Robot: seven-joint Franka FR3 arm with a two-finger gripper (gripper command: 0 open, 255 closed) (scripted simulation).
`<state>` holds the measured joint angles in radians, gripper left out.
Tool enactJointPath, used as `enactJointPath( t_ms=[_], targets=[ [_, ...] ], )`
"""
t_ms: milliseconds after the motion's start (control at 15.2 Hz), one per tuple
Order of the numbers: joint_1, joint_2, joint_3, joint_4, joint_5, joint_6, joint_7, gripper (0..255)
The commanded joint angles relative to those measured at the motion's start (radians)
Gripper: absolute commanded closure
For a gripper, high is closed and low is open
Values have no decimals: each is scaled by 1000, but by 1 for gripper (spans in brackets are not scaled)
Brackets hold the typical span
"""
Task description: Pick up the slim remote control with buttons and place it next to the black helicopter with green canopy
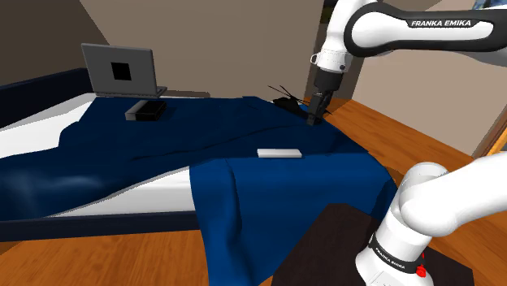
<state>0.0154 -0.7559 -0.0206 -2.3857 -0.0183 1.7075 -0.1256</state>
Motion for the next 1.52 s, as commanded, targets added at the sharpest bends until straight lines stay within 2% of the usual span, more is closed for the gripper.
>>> enactJointPath(
  t_ms=[0,396,792,1122,1452],
  targets=[
    [0,0,0,0,0,0,0,0],
    [12,138,-104,-40,-56,164,-202,0],
    [31,330,-199,-21,-80,325,-403,0],
    [51,520,-264,38,-63,443,-578,0],
    [62,726,-304,133,-5,537,-761,0]
  ],
)
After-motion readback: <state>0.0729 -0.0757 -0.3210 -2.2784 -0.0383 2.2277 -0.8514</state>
